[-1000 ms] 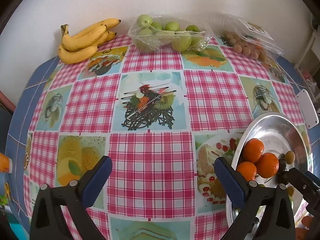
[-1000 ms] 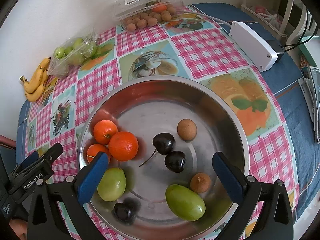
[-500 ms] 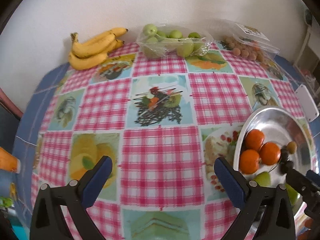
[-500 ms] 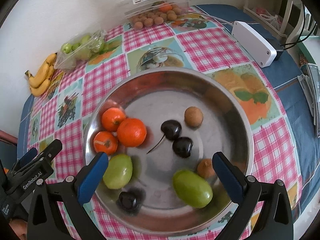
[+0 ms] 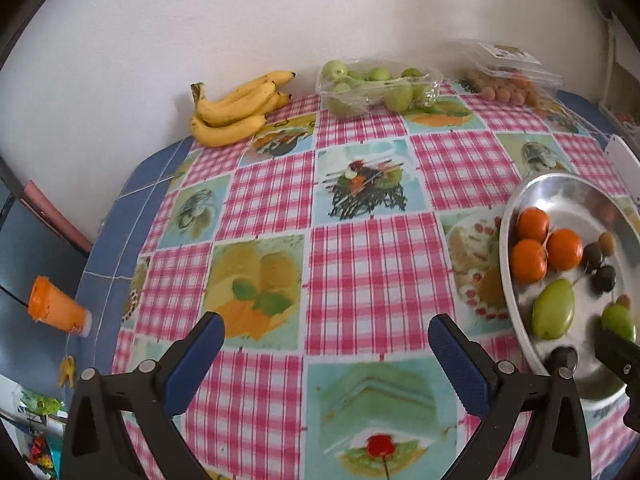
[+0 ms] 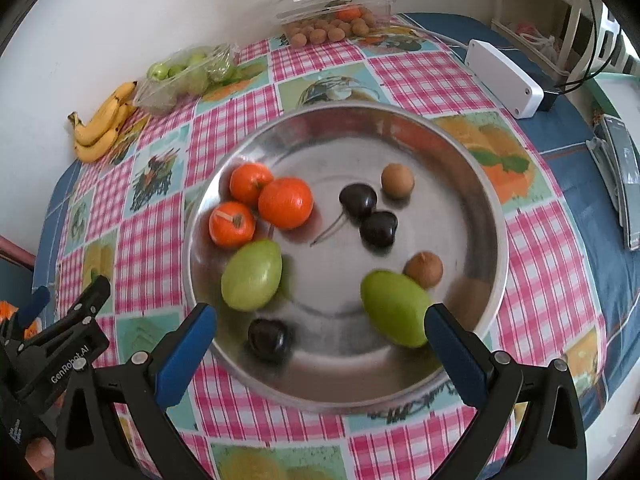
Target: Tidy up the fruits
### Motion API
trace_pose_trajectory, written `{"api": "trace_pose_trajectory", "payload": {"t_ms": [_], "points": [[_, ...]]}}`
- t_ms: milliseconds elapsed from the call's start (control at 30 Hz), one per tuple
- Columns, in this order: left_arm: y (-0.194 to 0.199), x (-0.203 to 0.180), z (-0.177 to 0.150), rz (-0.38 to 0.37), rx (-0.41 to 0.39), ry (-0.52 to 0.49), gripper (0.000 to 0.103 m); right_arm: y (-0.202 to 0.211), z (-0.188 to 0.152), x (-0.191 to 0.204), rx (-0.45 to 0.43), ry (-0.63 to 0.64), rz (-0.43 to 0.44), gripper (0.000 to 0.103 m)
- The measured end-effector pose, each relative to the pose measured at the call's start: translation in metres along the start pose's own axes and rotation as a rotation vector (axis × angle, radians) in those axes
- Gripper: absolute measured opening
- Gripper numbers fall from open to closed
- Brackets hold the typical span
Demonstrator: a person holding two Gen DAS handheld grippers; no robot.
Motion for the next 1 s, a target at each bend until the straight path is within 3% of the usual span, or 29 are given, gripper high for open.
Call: {"api": "trace_pose_trajectory", "payload": {"t_ms": [500, 1000], "points": [[0.015, 0.023, -0.036, -0.012, 0.065, 0.033, 0.103, 0.006, -0.041, 0.016, 0.028, 0.073, -0.023, 0.103], [0.023, 0.036, -0.054, -0.040, 0.087, 0.045, 0.103, 0.016, -0.047, 0.016, 0.005, 0.074, -0.030, 0.103]]}}
Point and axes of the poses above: each gripper's, at about its wrist camera, not at the fingertips, and y roughly against the way its jaws point, x to its left, z to its top, the point moved 8 cm from there along -y, roughly the way its jaws point, and after that the axes turned 13 degrees about y, right-handed, at the moved point
